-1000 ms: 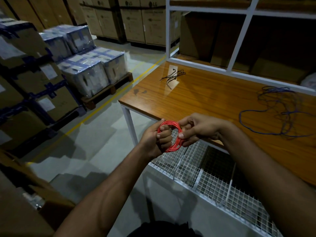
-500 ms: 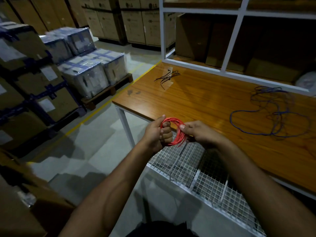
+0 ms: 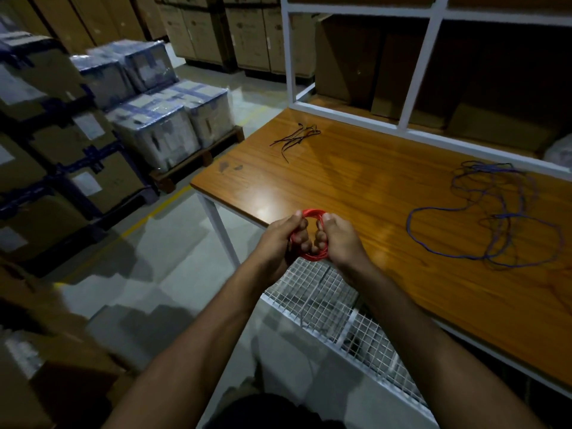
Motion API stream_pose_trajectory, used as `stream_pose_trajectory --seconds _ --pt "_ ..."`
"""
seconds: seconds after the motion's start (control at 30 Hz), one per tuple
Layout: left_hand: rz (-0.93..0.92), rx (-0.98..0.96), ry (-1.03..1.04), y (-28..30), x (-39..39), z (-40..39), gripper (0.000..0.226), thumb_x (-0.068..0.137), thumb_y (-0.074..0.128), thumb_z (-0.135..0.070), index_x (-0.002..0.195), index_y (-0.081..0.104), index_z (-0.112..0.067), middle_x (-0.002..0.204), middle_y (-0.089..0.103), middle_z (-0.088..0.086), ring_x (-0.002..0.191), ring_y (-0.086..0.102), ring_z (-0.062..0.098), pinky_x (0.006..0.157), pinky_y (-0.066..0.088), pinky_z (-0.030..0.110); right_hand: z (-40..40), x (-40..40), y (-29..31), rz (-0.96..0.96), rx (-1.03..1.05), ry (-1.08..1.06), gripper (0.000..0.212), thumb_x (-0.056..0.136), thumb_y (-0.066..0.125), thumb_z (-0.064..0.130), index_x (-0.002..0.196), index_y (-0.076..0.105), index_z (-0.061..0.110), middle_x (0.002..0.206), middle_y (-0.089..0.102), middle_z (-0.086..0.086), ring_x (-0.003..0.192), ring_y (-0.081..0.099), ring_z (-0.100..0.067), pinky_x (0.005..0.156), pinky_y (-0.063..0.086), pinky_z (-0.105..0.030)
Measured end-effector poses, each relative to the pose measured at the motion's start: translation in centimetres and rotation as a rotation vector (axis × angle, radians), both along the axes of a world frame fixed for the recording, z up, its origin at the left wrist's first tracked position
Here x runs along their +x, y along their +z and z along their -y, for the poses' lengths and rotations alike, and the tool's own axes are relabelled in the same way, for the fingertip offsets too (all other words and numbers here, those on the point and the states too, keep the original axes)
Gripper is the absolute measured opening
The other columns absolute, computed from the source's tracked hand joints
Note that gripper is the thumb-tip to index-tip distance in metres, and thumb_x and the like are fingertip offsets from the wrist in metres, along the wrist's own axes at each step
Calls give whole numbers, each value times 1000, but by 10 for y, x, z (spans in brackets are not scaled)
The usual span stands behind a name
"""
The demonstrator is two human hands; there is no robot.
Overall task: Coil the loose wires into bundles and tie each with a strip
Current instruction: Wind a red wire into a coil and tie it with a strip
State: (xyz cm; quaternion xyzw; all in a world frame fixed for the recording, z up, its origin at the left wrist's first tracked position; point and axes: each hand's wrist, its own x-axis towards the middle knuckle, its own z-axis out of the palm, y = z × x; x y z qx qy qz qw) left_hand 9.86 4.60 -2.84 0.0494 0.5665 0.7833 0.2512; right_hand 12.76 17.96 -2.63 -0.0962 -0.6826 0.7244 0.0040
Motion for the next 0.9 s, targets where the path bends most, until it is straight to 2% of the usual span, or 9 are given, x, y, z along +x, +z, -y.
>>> stream_pose_trajectory --seconds 0.1,0.2,0.3,0.37,0.47,0.53,0.63,0.77,0.9 --pt "-13 -132 -42 5 -24 18 32 103 44 -31 88 61 -9 72 62 6 72 56 20 87 40 41 -5 -22 0 -96 349 96 33 108 33 25 81 50 18 69 48 2 63 45 -13 59 37 -28" --pt "-76 -356 -25 13 -54 26 48 104 38 -45 98 67 -7 83 68 6 79 62 17 80 47 32 0 -51 4 -153 727 227 34 108 35 29 76 46 27 70 52 5 62 48 -9 57 34 -27" --pt "-173 -539 -102 18 -90 28 57 100 41 -57 93 69 -8 71 65 2 69 60 16 69 46 30 15 -78 9 -181 921 234 31 106 37 29 77 44 26 67 49 6 60 46 -7 55 29 -29" --pt "-220 -562 -101 17 -112 31 54 100 42 -55 83 65 -9 59 58 -3 65 59 20 69 46 32 23 -98 12 -195 952 180 25 107 37 28 84 46 22 65 48 6 57 45 -6 50 28 -26" --pt "-143 -328 -17 16 -141 32 45 103 45 -45 86 62 -8 50 49 -8 55 52 16 64 45 34 34 -129 18 -259 946 122 19 107 35 31 92 44 23 69 51 3 57 47 -7 48 30 -27" --pt "19 -92 91 13 -160 30 39 103 47 -38 87 58 -5 50 45 -6 47 44 10 60 44 32 44 -147 21 -194 928 62 20 107 34 35 95 43 23 75 53 3 61 49 -8 48 30 -26" --pt "136 119 146 3 -187 32 38 104 45 -36 86 54 -4 51 43 -6 42 36 6 46 38 23 63 -167 23 -70 943 -47 21 107 33 36 97 43 21 73 49 7 61 47 -5 46 26 -21" --pt "206 249 196 -2 -215 43 42 104 43 -40 72 42 -14 49 30 -8 38 28 3 38 26 18 79 -185 17 -9 1101 -73 24 107 35 32 106 49 13 78 53 -1 66 51 -16 52 32 -31" --pt "307 275 146 -9 -238 48 46 103 41 -45 67 42 -17 46 29 -8 37 26 5 38 24 19 82 -204 16 83 1245 -8 20 106 39 30 109 48 13 84 56 -2 73 55 -19 54 34 -31"
